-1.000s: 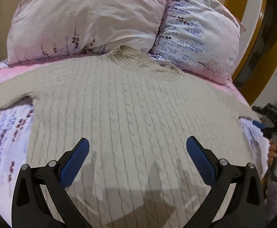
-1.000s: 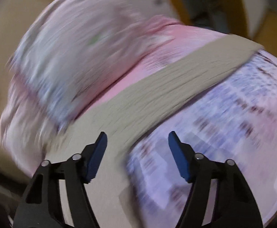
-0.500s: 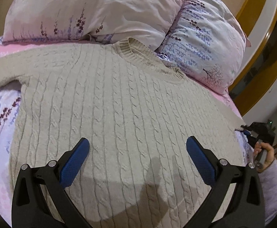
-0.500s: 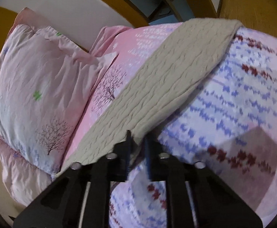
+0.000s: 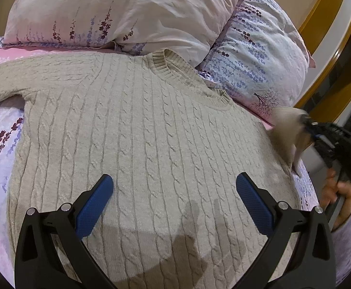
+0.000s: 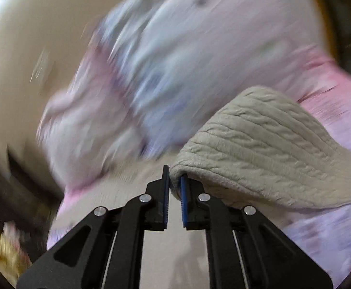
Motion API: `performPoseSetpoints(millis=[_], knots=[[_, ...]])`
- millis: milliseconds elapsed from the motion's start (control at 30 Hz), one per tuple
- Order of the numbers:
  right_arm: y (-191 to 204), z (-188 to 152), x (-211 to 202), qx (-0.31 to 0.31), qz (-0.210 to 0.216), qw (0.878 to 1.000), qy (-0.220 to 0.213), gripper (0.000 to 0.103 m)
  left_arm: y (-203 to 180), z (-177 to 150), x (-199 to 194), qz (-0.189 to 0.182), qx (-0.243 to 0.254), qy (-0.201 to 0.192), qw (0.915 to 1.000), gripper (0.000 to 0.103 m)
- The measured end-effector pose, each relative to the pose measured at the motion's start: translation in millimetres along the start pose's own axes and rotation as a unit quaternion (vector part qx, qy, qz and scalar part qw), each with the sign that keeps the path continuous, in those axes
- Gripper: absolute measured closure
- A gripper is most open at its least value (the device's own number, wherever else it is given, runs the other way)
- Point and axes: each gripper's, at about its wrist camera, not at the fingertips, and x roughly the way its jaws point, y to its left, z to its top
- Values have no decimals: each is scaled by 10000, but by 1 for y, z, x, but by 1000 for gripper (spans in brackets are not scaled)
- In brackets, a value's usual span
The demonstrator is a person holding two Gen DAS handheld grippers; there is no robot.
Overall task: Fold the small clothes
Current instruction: 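Grasp the sweater sleeve with the right gripper and fold it across the body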
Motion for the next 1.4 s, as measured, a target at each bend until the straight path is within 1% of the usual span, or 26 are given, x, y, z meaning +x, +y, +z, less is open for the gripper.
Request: performPoseSetpoints(millis=[33, 100, 133, 167, 200, 267, 333, 400, 433, 500, 533, 633, 700, 767, 800, 867, 933, 1000, 1067, 1100, 1167, 1200, 1267, 1367, 1400], knots=[[6, -9, 13, -62, 32, 9997, 229, 95, 0, 0, 0, 0, -2, -3, 10000, 1], [13, -30, 48, -137, -81, 9964, 829, 90, 0, 0, -1, 29, -16, -11, 10000, 1], [11, -36, 55, -45, -88, 9954, 949, 86, 0, 0, -1, 22, -20, -13, 10000, 1], [3, -41, 59, 229, -11, 9943, 1043, 76, 0, 0, -1, 15, -26, -15, 10000, 1], [-4, -43, 57, 422, 58, 9935, 1054, 69, 1, -1, -2, -3, -41, -21, 10000, 1], [-18, -44, 47, 885, 217, 9919, 890, 55, 1, -1, -3, -28, -65, -31, 10000, 1], [-34, -36, 30, 1194, -33, 9912, 562, 44, 1, -1, -3, -35, -71, -33, 10000, 1], [-56, -33, 12, 1479, -171, 9886, 232, 44, 1, -2, -3, -47, -81, -40, 9999, 1], [-67, -32, 5, 1662, -234, 9857, 133, 44, 1, -2, -3, -55, -89, -45, 9999, 1], [-98, -30, -9, 2101, -290, 9772, -47, 45, 1, -2, -4, -69, -104, -51, 9999, 1], [-106, -29, -13, 2284, -337, 9729, -144, 49, 1, -2, -4, -70, -105, -52, 9999, 1], [-134, -31, -31, 2627, -713, 9612, -446, 50, 1, -2, -4, -72, -109, -54, 9999, 1], [-149, -32, -40, 2795, -888, 9540, -625, 58, 2, -2, -5, -83, -128, -61, 9999, 1], [-156, -30, -45, 2800, -1084, 9509, -753, 91, 2, -2, -6, -73, -134, -55, 9999, 1], [-155, -27, -46, 2713, -1188, 9522, -754, 95, 2, -1, -7, -61, -134, -30, 9999, 1], [-140, -20, -47, 2434, -1183, 9590, -848, 95, 3, 2, -11, -70, -142, 33, 9999, 1], [-108, -8, -47, 1917, -1019, 9714, -958, 96, 8, 8, -20, -86, -253, -30, 9996, 1], [-69, 4, -43, 1433, -647, 9825, -1000, 96, 14, 13, -33, -46, -370, -222, 9991, 1], [-27, 14, -29, 936, -220, 9912, -913, 96, 20, 19, -45, 60, -453, -423, 9981, 1], [-7, 16, -19, 709, -32, 9943, -798, 96, 23, 21, -51, 124, -475, -522, 9974, 1], [23, 14, 1, 362, 210, 9977, -537, 96, 30, 26, -62, 314, -502, -719, 9957, 1], [44, 8, 22, 125, 332, 9990, -258, 96, 33, 26, -65, 393, -522, -770, 9949, 1], [65, -3, 50, -95, 436, 9989, 144, 96, 39, 27, -70, 462, -588, -840, 9937, 1], [88, -29, 98, -366, 438, 9946, 868, 96, 45, 30, -73, 341, -601, -859, 9939, 1], [89, -36, 104, -372, 437, 9934, 997, 96, 45, 33, -72, 227, -566, -848, 9945, 1]])
